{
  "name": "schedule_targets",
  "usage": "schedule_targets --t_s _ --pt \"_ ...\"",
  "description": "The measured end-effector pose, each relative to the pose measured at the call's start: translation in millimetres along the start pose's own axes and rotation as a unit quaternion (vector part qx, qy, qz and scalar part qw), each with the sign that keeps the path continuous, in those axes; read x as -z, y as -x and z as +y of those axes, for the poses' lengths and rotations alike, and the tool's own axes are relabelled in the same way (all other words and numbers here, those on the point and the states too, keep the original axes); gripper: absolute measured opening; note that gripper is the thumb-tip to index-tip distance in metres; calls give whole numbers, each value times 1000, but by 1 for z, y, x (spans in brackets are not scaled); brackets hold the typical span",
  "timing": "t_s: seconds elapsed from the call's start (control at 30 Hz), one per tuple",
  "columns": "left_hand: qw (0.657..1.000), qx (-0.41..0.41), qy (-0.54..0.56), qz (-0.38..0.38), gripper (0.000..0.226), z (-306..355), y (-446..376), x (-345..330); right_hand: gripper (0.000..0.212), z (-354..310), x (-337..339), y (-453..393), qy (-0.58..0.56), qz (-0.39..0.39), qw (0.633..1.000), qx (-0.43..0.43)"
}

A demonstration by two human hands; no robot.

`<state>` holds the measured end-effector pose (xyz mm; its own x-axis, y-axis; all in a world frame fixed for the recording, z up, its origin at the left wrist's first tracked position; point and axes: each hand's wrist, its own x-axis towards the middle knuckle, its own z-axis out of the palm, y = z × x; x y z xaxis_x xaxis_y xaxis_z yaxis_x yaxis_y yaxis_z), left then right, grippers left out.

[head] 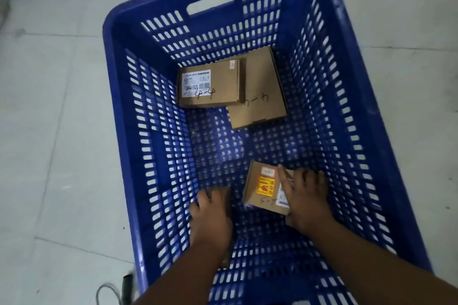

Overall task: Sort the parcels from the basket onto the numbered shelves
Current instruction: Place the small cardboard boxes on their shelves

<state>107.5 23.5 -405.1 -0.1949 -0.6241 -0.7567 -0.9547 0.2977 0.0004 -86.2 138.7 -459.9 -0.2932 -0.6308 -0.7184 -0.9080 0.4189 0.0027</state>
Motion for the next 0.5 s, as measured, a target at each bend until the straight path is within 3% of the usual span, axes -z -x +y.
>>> schedule_targets --t_s 0.27,0.5 --pt "998 26 46 -43 73 21 15 22 138 -5 81 66 -216 88 970 -67" --pt "992 116 45 -30 62 40 -13 17 134 6 111 101 -254 138 955 -63"
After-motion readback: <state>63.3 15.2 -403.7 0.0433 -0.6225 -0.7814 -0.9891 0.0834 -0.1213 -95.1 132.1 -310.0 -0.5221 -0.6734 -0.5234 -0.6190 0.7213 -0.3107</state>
